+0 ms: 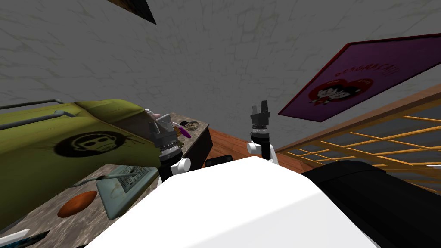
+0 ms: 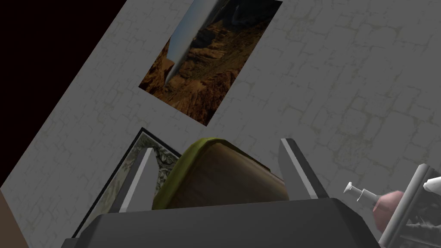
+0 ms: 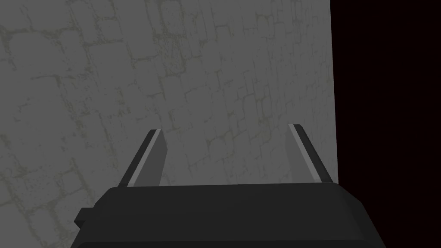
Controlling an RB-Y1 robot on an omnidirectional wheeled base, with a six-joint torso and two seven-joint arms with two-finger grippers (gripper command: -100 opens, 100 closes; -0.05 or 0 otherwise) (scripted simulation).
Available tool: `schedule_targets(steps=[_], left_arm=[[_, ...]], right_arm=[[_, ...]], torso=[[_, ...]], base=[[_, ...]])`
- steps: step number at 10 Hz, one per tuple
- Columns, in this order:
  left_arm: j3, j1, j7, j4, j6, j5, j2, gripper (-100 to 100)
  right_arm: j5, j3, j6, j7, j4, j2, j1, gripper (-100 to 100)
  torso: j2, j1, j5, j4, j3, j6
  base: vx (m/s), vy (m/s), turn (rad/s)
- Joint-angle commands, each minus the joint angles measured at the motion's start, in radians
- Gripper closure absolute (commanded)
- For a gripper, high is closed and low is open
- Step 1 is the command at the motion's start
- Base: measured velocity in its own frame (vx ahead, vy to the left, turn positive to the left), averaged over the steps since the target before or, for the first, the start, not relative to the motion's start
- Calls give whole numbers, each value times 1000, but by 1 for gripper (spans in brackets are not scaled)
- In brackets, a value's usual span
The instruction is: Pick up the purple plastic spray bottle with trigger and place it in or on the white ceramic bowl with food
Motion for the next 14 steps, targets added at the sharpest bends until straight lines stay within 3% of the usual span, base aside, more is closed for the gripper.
schedule_targets(steps=[1,5,9,11,12,14], left_arm=[[6,-8,9,1,12,6,35,-100],[38,-55,58,7,76,41,134,-100],[93,-131,141,17,179,99,215,-100],[128,-175,191,25,238,134,247,-100],[128,-175,191,25,247,134,247,-100],[168,-220,245,37,307,173,273,-100]], right_arm=[[0,0,0,0,0,0,0,0],[0,0,0,0,0,0,0,0],[0,0,0,0,0,0,0,0],[0,0,0,0,0,0,0,0],[0,0,0,0,0,0,0,0],[0,0,0,0,0,0,0,0]], torso=[[0,0,0,0,0,0],[-3,-3,-1,-1,-2,0],[-5,-5,-1,-1,-3,0],[-5,-7,-2,-1,-3,0],[-5,-7,-2,-1,-3,0],[-5,-5,-1,-1,-3,0]], base=[[12,-12,26],[36,-48,72],[63,-75,113],[69,-114,158],[52,-85,63],[58,-87,119]])
